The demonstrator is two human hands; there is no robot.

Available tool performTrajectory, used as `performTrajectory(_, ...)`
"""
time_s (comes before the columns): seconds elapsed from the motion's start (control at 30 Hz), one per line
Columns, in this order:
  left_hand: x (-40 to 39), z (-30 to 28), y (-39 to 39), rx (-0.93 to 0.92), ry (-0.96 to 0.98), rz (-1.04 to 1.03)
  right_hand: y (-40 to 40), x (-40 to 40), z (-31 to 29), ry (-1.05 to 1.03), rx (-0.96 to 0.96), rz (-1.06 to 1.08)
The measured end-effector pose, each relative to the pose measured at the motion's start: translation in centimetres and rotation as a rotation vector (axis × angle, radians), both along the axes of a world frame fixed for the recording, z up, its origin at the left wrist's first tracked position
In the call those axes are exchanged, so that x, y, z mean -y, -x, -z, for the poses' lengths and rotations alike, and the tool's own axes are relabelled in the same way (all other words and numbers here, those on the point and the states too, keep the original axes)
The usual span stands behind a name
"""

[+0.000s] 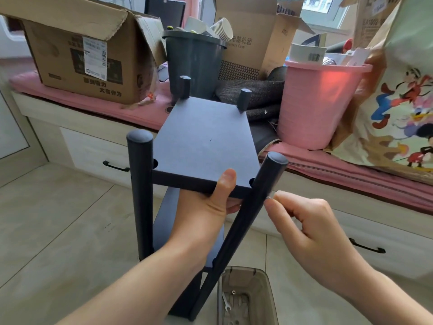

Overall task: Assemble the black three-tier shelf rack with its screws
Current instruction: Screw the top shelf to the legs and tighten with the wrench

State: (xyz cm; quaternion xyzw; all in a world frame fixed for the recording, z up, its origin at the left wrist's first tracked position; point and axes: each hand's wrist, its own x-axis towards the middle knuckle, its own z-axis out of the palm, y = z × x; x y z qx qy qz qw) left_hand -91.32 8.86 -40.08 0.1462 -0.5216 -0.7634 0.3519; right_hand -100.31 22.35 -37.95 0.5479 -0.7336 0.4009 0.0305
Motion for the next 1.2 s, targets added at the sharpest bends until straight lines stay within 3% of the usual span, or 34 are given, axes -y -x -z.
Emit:
performTrajectory(0.4,-0.4,0.2,0.4,0.007,0.024,0.004,0.7,-0.1,-0.1,-0.035,0.042,0.015)
performTrajectory(0.6,-0.3,0.2,0.3,0.038,0.019,0.011,1.1,-0.4,-0.5,0.017,0.184,0.041)
performTrajectory(0.8,-0.2,0.6,0.5,0.104,-0.009,0.044,1.1,-0.2,-0.5,0.039,0.133,0.069)
performTrajectory(1.0,-0.4,0.6,0.5,0.107,0.010,0.042,1.4,-0.1,-0.3,0.064,0.327,0.021)
performTrajectory(1.2,-0.5,0.6,0.6,0.078,0.036,0.034,1.1,-0.1,-0.3,0.067,0.140,0.114)
